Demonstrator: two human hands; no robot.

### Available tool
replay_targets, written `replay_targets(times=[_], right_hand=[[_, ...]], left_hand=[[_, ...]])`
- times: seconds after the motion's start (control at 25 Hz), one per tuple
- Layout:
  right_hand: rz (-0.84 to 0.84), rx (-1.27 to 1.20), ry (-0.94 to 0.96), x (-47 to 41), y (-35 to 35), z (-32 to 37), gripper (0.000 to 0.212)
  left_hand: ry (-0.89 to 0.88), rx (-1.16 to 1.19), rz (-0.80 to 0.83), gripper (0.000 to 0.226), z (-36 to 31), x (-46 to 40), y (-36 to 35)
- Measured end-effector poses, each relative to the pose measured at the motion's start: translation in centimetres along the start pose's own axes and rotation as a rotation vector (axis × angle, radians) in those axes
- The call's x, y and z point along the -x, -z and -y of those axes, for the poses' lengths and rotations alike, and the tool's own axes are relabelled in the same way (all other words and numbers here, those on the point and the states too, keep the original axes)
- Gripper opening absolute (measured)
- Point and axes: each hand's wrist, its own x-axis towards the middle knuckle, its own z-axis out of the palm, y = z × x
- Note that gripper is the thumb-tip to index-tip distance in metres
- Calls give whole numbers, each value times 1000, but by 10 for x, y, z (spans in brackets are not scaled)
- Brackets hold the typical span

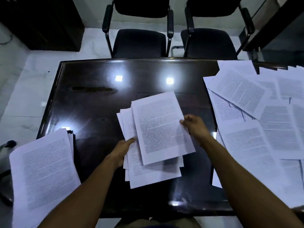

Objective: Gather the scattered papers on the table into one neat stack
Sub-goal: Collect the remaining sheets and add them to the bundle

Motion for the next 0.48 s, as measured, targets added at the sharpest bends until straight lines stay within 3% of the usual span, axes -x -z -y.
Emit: replay_targets(times=[0.2,0.32,0.48], right_hand=[[-28,299,-138,11,-27,-52,11],[-38,465,-83,17,-38,-56,9],[-181,569,43,22,-42,-58,34]], left_hand=[[0,24,29,34,3,0,4],[-55,-53,57,34,10,-4,4],[-86,-90,100,33,10,-6,0]])
